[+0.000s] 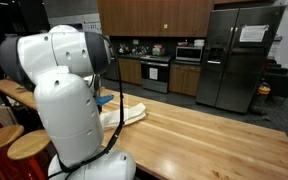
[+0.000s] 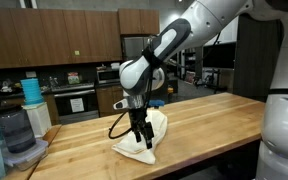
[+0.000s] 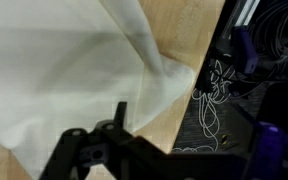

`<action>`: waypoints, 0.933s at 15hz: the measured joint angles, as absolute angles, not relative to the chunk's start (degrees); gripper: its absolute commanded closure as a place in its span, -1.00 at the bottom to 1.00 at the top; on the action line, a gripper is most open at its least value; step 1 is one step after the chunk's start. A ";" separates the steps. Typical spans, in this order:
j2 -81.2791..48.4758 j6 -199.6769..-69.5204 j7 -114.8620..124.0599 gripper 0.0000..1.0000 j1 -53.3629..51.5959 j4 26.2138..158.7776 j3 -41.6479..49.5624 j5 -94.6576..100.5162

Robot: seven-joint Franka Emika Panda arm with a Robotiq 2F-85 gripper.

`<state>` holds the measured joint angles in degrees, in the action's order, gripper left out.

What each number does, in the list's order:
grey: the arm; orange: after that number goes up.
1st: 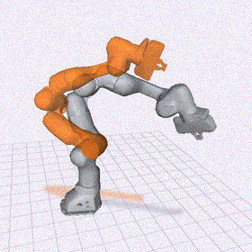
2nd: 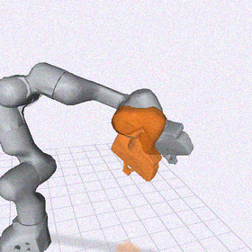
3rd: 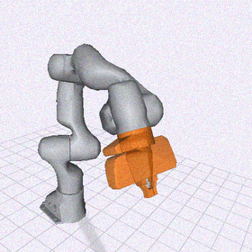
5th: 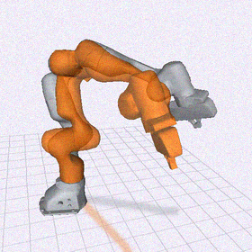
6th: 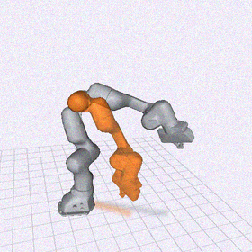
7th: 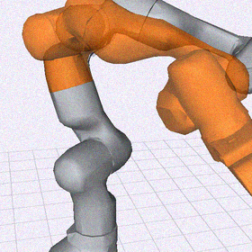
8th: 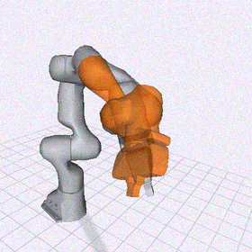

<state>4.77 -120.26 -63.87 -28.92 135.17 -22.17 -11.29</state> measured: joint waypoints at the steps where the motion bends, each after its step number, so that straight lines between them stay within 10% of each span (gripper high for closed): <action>1: 3.87 -120.95 -64.55 -0.70 -28.91 134.95 -22.38 -11.25; 14: -1.22 -127.64 -63.60 -0.64 -28.46 134.23 -24.23 -3.66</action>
